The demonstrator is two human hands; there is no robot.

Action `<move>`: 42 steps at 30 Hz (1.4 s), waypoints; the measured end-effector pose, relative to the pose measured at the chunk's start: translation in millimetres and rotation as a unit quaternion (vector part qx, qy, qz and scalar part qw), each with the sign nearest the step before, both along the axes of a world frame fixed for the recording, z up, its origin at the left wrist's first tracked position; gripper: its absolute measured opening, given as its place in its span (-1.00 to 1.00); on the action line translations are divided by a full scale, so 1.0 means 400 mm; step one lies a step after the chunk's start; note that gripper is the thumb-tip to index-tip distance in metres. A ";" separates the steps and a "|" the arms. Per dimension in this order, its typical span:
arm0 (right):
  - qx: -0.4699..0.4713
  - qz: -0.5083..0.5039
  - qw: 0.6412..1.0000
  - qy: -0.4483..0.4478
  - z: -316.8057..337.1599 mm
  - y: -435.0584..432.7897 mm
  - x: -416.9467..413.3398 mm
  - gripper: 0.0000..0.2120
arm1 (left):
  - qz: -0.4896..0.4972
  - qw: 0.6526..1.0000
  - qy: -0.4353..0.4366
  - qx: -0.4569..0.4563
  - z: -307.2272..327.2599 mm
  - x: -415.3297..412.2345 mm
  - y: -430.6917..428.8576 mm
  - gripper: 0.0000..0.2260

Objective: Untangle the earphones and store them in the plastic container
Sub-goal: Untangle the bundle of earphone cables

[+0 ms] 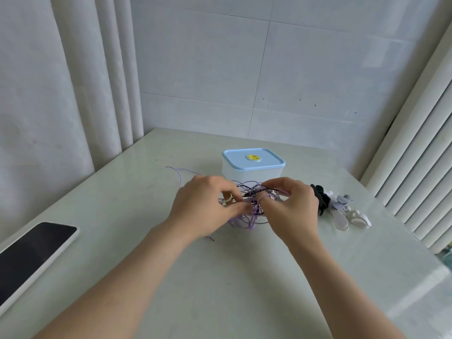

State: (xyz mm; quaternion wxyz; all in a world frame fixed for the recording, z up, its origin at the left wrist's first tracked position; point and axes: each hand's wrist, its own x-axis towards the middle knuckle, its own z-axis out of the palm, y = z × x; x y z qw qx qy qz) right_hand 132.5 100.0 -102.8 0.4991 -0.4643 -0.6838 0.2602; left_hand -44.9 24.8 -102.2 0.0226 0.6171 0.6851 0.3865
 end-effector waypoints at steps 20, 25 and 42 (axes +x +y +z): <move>-0.088 0.020 0.995 0.047 -0.017 0.040 0.012 -0.83 | -0.118 0.660 -0.727 0.147 0.076 0.000 0.014 -0.67; -0.118 0.002 0.992 0.043 -0.025 0.051 0.023 -0.79 | 0.064 0.778 -0.591 0.204 0.065 -0.051 0.012 -0.69; -0.138 0.038 0.985 0.099 -0.007 0.028 0.021 -0.91 | -0.008 0.973 -0.192 0.124 0.018 -0.020 0.013 -0.88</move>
